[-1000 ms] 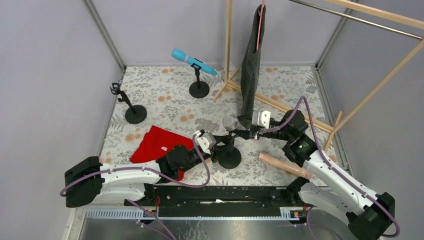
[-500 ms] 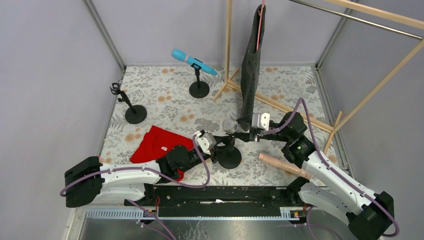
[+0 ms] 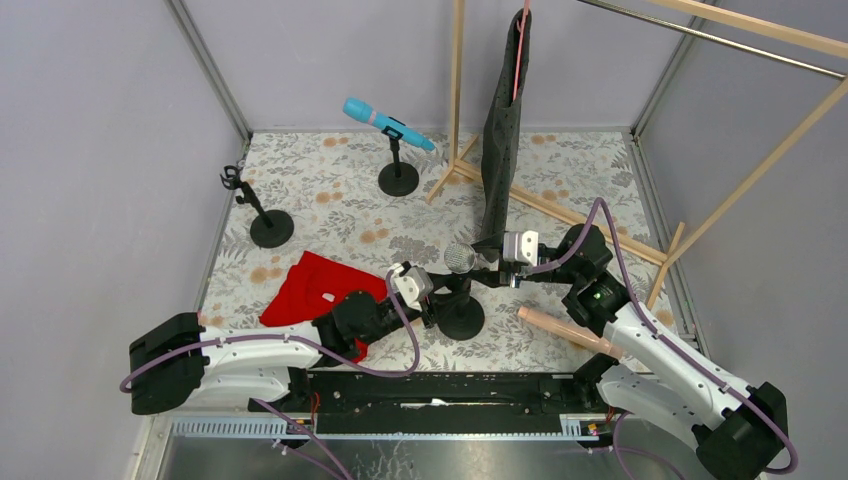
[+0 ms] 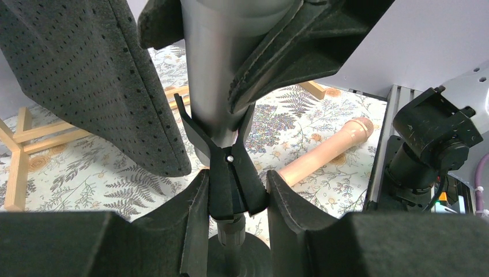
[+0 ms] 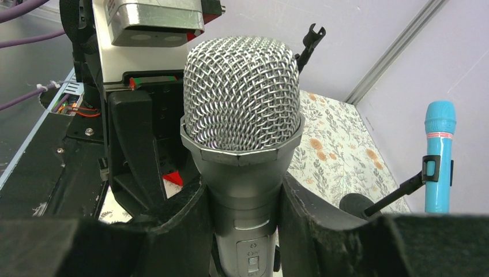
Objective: Attach the microphones to the stand
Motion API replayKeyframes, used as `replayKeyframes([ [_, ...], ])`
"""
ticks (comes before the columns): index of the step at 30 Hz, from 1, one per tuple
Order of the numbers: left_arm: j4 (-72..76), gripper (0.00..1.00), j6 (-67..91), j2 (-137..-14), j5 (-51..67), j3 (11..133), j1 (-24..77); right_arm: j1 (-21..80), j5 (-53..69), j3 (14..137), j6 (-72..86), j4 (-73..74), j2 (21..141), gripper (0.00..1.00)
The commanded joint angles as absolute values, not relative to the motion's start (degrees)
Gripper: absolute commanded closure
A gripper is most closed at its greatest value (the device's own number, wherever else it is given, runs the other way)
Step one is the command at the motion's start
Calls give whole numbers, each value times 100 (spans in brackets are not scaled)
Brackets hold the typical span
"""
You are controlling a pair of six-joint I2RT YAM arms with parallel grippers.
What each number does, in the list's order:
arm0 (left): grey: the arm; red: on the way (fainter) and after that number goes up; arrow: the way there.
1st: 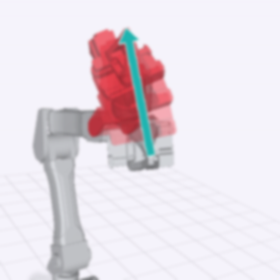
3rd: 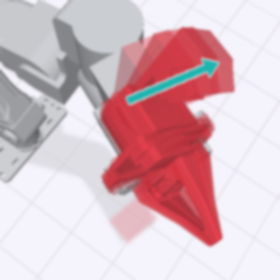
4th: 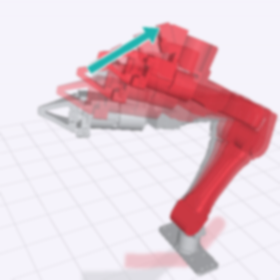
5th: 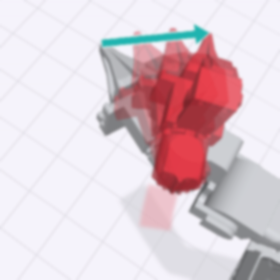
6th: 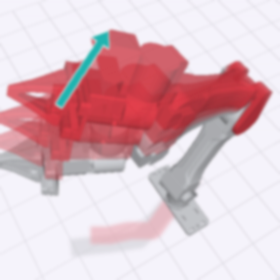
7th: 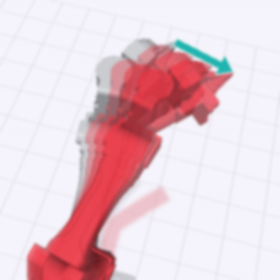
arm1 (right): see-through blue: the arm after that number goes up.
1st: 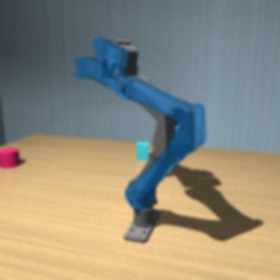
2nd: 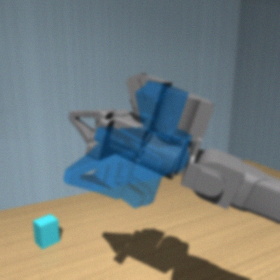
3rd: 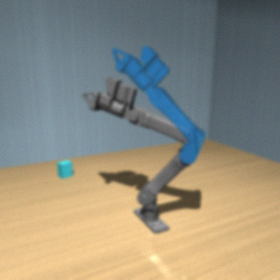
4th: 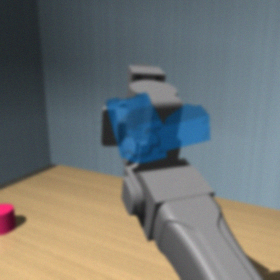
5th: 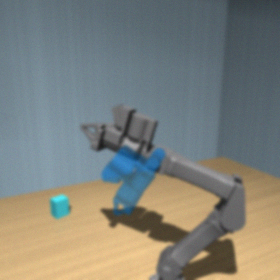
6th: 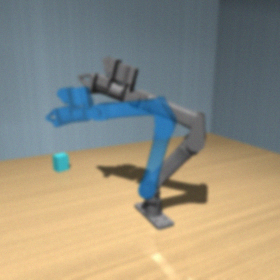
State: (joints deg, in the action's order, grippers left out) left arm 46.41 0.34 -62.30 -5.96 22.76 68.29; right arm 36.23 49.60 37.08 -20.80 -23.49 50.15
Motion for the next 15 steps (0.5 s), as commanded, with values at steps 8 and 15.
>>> replayKeyframes([
  [8, 5096, 100, 141, -6058, -771, 2219, 6794, 3623, 5358, 3422, -2064, -1867, 5007, 100],
  [15, 5093, 100, 148, -6073, -812, 2215, 6795, 3619, 4849, 3009, -1800, -2216, 4759, 100],
])
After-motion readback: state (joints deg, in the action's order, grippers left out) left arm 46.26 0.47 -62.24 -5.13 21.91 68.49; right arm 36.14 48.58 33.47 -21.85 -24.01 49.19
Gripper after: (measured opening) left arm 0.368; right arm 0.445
